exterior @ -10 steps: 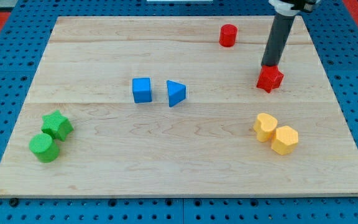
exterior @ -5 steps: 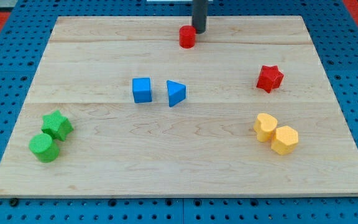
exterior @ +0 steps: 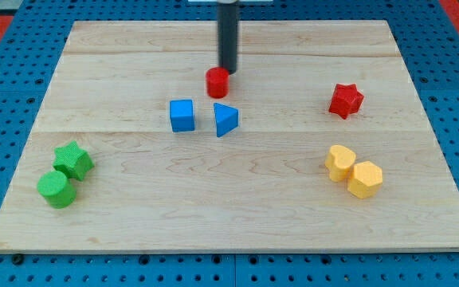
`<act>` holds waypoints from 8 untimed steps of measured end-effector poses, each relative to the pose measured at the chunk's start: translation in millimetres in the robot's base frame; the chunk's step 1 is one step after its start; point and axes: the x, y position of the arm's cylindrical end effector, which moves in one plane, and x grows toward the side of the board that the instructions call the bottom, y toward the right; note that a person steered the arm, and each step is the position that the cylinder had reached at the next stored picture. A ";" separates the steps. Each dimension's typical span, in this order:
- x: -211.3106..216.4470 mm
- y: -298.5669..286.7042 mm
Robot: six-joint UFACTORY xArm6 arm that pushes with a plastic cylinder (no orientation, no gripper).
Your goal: Push the red blocks to the center right
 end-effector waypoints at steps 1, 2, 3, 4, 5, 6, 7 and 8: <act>4.0 -33.8; 26.0 -44.8; 39.2 -47.5; 36.0 22.8; 35.6 87.2; 17.6 116.2; 10.1 130.5; 2.6 131.8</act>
